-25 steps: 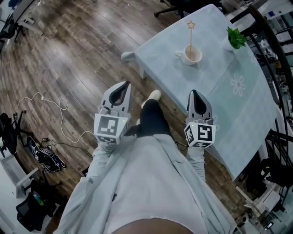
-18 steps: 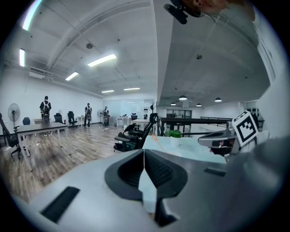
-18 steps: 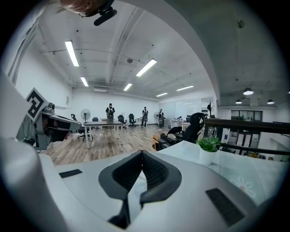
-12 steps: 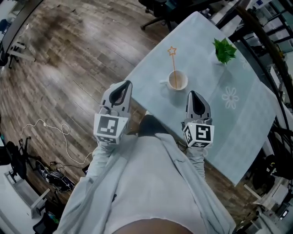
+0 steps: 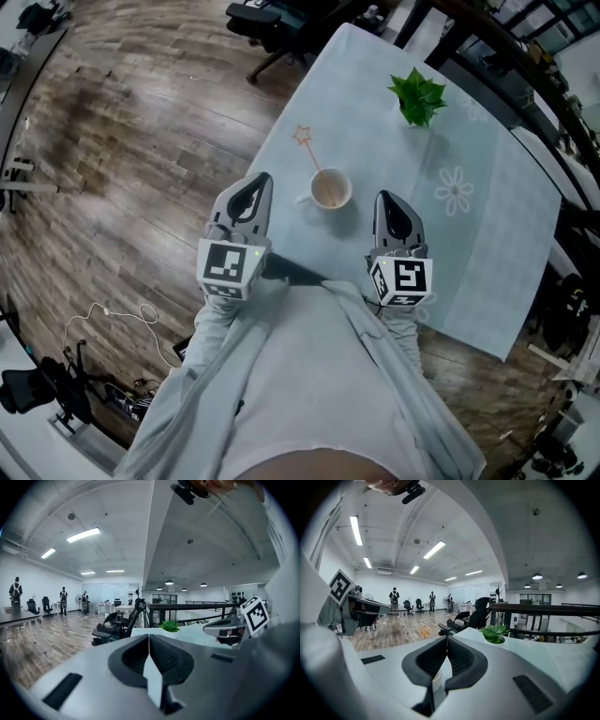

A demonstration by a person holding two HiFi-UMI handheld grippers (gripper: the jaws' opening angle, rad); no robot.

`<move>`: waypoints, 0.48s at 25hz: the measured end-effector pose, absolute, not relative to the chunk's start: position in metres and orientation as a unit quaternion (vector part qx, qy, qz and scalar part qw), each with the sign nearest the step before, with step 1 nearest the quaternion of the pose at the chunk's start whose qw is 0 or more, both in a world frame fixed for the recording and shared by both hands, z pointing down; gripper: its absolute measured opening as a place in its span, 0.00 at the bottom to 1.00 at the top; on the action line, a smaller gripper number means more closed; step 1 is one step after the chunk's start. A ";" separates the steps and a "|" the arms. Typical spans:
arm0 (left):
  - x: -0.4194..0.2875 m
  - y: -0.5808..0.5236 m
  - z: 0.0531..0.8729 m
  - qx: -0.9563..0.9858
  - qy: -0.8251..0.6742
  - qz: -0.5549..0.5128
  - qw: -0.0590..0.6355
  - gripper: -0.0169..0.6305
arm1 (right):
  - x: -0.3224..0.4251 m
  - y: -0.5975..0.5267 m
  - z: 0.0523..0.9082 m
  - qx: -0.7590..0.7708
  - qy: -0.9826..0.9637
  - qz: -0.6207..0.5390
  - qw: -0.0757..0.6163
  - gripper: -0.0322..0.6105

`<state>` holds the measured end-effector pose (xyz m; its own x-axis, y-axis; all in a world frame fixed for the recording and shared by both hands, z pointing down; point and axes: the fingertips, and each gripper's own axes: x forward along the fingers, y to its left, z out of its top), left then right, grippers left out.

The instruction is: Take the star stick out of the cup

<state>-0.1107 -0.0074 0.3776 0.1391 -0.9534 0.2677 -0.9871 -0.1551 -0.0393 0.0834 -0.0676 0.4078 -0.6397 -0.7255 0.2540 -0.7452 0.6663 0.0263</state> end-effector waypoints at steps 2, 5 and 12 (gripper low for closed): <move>-0.106 -0.018 0.377 0.761 -0.633 0.118 0.074 0.06 | 0.090 -0.071 0.409 0.420 -0.898 0.047 0.125 0.07; -0.104 -0.036 0.377 0.777 -0.614 0.120 0.076 0.06 | 0.095 -0.078 0.407 0.439 -0.888 0.050 0.127 0.07; -0.099 -0.068 0.381 0.815 -0.560 0.128 0.075 0.06 | 0.101 -0.089 0.405 0.486 -0.861 0.054 0.138 0.07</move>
<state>-0.0990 -0.0682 0.3812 0.3391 -0.8939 0.2933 -0.9325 -0.3606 -0.0209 0.1009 -0.0889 0.4055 -0.4885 -0.8229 0.2904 -0.8525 0.5210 0.0425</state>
